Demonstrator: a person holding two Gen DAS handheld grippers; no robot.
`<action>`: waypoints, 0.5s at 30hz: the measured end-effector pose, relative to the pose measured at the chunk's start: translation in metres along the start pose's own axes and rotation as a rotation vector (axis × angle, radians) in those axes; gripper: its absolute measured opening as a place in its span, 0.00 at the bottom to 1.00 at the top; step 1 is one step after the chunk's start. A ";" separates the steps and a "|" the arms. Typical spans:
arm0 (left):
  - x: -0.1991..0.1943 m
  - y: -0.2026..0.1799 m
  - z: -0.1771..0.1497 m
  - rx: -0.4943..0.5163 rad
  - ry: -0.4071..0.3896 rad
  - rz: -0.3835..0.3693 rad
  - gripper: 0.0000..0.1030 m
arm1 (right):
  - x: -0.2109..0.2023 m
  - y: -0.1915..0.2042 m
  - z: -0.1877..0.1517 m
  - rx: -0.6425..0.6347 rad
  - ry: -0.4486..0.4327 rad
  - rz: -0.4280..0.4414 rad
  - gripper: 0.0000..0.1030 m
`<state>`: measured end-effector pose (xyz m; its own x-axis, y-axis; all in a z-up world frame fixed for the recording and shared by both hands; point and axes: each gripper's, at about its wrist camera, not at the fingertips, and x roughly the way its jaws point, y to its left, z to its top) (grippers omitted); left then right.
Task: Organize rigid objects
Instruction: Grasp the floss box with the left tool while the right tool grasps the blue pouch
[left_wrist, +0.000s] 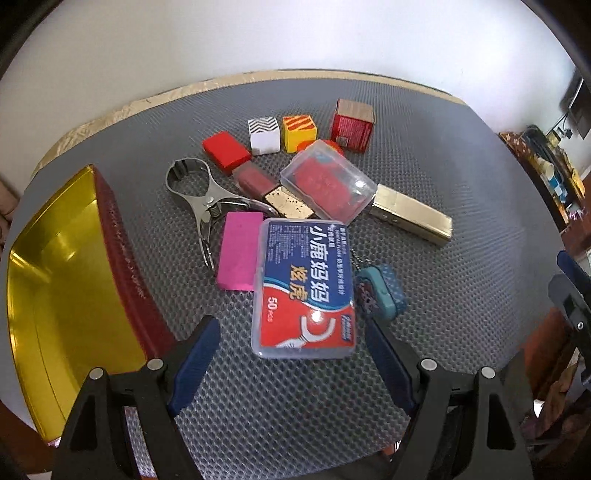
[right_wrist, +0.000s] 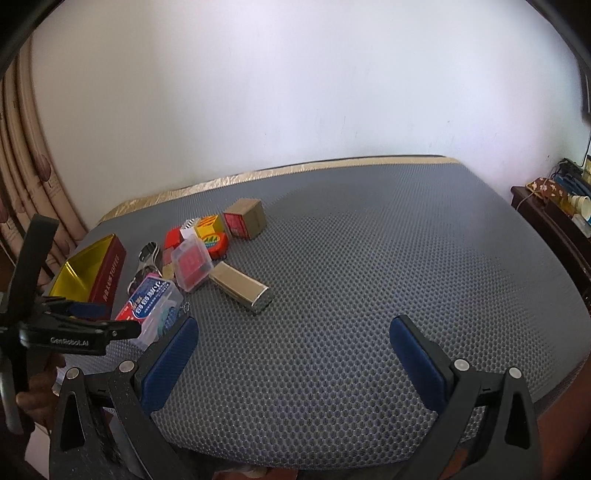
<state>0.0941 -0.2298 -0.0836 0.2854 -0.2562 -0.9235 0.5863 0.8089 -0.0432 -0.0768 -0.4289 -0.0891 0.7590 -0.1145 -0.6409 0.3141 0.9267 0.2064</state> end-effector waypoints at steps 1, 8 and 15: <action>0.003 0.001 0.002 0.003 0.010 -0.002 0.81 | 0.002 -0.001 -0.001 0.003 0.005 0.002 1.00; 0.023 0.001 0.010 0.025 0.044 -0.019 0.80 | 0.016 -0.003 -0.008 0.006 0.060 0.009 1.00; 0.033 -0.010 0.010 0.043 0.010 0.013 0.60 | 0.029 -0.003 -0.015 0.004 0.113 0.018 1.00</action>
<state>0.1052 -0.2513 -0.1101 0.2857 -0.2407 -0.9276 0.6151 0.7883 -0.0151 -0.0642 -0.4295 -0.1188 0.6953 -0.0567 -0.7165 0.3037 0.9267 0.2213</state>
